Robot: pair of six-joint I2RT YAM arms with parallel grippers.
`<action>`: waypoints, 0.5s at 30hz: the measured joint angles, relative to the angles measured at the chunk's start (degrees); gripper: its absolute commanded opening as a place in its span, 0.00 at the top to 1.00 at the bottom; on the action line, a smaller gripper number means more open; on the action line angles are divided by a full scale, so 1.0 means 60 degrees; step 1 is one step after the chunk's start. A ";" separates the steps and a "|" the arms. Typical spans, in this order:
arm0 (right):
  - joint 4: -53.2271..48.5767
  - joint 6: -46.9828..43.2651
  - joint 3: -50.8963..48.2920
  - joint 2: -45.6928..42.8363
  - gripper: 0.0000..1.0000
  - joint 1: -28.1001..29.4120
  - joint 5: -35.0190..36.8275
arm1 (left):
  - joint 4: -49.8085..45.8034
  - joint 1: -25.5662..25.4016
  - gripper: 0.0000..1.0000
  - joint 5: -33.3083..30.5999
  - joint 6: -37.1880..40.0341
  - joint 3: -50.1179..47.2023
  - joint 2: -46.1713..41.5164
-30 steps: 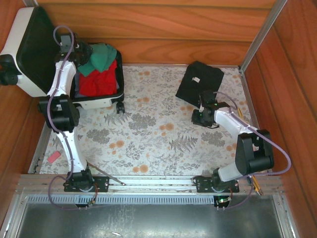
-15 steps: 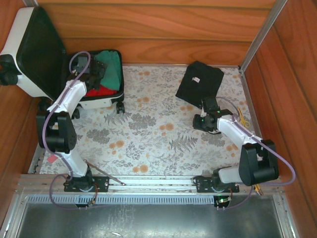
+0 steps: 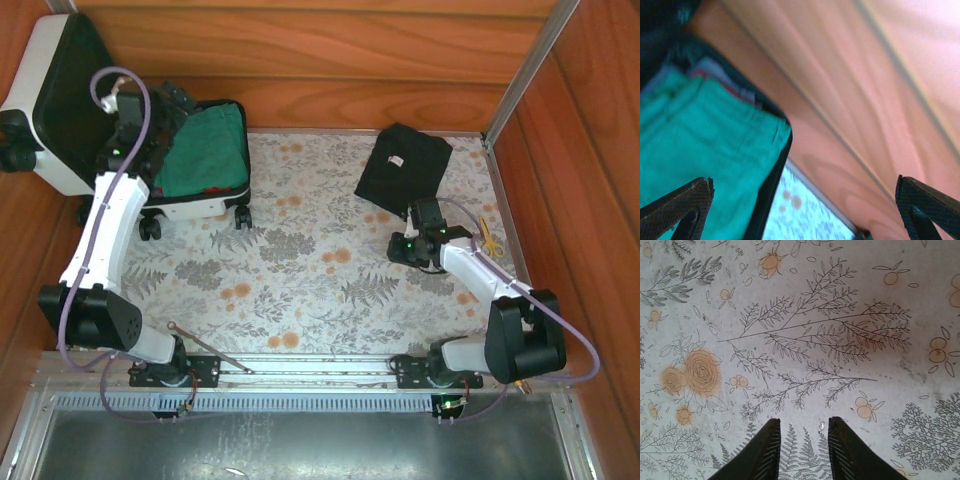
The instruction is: Pack the luggage
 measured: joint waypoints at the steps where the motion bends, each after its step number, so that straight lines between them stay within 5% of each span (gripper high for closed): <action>1: 0.0004 0.0004 0.0040 0.0069 0.70 0.0000 -0.0033 | -0.0044 0.0208 0.05 0.0208 0.0503 0.0484 0.0313; 4: 0.0004 0.0011 0.0251 0.0328 0.71 0.0000 -0.0091 | -0.0138 0.0627 0.11 0.0798 0.1606 0.1399 0.1300; 7: -0.0004 0.0015 0.0550 0.0568 0.71 0.0000 -0.0120 | -0.0266 0.0871 0.28 0.1319 0.2455 0.2087 0.2597; 15: -0.0419 0.0022 0.1494 0.0882 0.71 0.0000 -0.0007 | -0.0670 0.1049 0.56 0.1807 0.3268 0.3384 0.6364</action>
